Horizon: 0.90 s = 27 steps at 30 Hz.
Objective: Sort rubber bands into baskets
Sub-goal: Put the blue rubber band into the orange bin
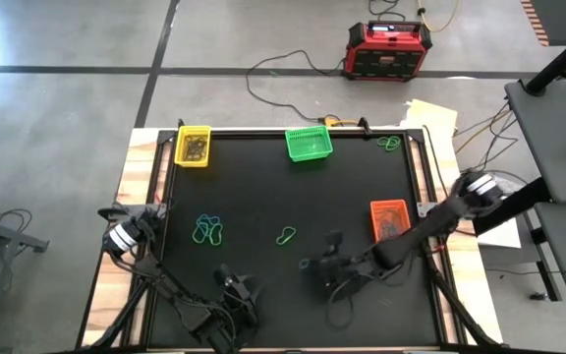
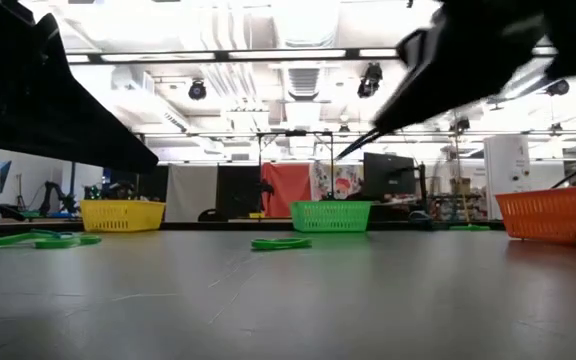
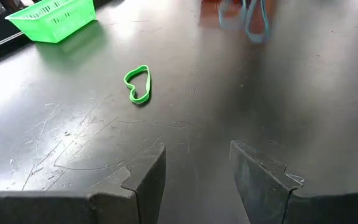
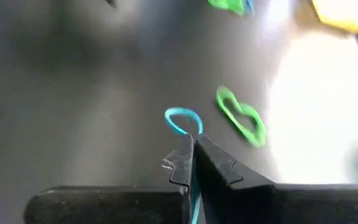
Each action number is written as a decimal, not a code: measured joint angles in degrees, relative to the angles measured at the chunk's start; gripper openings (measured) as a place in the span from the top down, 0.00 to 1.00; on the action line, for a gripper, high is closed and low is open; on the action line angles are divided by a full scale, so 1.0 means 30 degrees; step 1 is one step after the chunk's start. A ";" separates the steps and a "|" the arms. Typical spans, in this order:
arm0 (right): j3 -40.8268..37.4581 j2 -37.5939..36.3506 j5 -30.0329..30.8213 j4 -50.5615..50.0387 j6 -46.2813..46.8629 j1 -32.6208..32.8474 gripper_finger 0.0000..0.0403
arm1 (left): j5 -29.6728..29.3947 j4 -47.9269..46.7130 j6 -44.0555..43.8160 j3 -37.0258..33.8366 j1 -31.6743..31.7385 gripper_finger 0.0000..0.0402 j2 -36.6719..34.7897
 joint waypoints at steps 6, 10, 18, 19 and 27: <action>0.2634 -0.3160 -0.0718 -1.4461 0.4511 -0.0459 0.98 | -0.0007 0.0007 -0.0008 -0.0024 0.0007 0.59 0.0000; 0.3648 -0.4779 -0.0725 -2.2314 0.8092 -0.0979 0.98 | -0.0015 0.0035 -0.0073 -0.0030 0.0007 0.59 0.0000; 0.1721 -0.8921 -0.1659 -2.5039 1.3003 -0.1868 0.98 | -0.0075 0.0186 -0.0146 -0.0038 0.0015 0.59 0.0000; 0.1303 -0.9441 -0.1702 -2.5183 1.3445 -0.2065 0.98 | -0.0118 0.0189 -0.0146 -0.0038 0.0021 0.59 0.0000; -0.2293 -1.2781 -0.3805 -2.3763 1.7682 -0.3504 0.98 | -0.0179 0.0168 -0.0071 -0.0045 0.0071 0.59 0.0000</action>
